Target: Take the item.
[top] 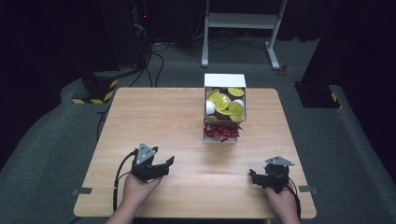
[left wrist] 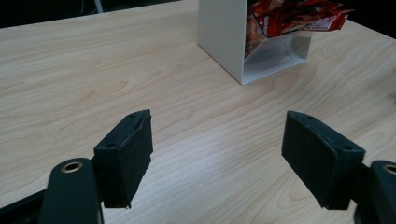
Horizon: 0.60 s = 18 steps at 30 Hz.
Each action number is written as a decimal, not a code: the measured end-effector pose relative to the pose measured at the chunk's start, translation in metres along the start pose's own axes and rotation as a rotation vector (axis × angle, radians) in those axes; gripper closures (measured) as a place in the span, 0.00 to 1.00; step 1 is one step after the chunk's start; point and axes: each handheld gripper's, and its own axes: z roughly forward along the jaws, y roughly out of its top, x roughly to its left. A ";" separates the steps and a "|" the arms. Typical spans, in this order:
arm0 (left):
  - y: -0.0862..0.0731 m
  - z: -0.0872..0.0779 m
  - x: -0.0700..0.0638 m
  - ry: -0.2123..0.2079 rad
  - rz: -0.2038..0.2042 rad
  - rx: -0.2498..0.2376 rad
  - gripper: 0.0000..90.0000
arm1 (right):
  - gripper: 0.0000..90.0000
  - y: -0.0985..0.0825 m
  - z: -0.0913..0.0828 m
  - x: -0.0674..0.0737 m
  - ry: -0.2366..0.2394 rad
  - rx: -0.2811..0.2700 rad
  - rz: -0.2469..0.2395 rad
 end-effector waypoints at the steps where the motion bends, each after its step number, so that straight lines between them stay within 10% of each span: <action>1: 0.001 0.001 -0.001 -0.001 0.001 -0.002 0.28 | 0.09 0.000 0.000 0.000 0.000 0.000 0.000; 18: 0.016 0.017 -0.021 -0.041 0.030 -0.015 0.30 | 0.09 0.000 0.000 0.000 0.000 0.000 -0.001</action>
